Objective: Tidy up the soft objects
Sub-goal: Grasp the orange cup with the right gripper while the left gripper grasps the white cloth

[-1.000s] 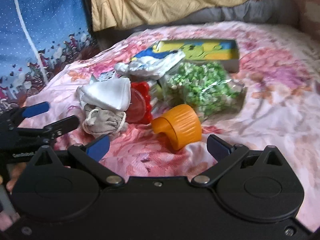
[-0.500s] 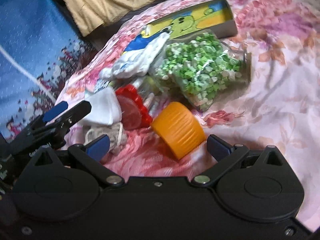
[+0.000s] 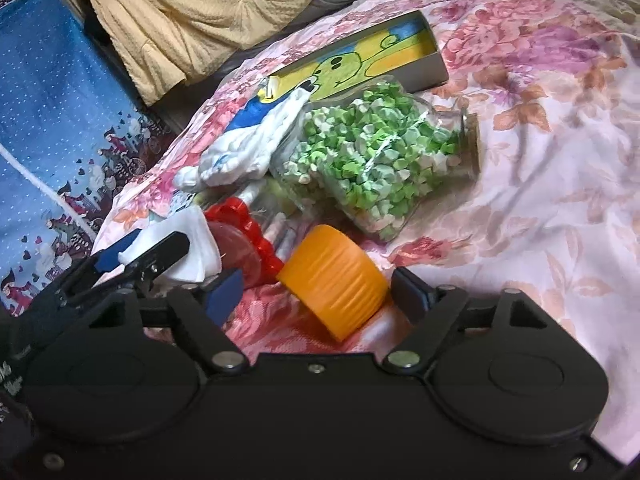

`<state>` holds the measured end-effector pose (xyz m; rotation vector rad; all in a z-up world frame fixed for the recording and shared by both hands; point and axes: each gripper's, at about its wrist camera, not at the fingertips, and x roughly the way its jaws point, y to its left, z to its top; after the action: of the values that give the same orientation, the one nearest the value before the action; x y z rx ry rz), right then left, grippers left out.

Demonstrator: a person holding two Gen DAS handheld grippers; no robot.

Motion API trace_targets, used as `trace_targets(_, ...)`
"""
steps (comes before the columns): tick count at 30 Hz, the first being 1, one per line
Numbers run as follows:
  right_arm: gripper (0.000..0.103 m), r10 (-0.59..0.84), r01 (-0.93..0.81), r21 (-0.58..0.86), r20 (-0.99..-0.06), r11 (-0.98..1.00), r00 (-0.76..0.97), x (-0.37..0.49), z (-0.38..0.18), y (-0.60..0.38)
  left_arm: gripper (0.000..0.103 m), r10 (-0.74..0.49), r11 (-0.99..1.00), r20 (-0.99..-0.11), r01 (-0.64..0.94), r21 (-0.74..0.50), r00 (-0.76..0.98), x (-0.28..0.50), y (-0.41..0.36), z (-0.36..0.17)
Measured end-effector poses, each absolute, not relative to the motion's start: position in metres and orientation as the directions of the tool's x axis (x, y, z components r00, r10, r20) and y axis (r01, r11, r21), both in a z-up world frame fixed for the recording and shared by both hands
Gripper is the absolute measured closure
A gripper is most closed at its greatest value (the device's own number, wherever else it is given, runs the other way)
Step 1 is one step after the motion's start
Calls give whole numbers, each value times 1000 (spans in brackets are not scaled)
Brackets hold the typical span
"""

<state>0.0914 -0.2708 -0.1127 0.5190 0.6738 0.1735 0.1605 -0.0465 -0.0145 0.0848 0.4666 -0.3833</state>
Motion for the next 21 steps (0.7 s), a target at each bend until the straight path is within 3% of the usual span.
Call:
trace_targets(3,43,301,25,508,-549,861,780,89,-113,-271,31,-315,924,-424,377,68,849,154,-54,-16)
trace_targets(6,52,286,36,501,-549,865,785,88,-114,-270,44,-291,914,-417,379,146,861,149,-62,-20)
trace_targets(12,70,265,45,486,-548,873,793,86,-115,-269,66,-289,904,-432,392,172,854,147,-67,-24)
trace_targets(17,79,257,18,448,-545,894,798,83,-113,-263,84,-284,908,-403,379,179,870,140,-67,-24)
trace_targets(21,81,247,-35,382,-525,924,814,76,-107,-252,89,-270,913,-365,357,196,891,132,-67,-22)
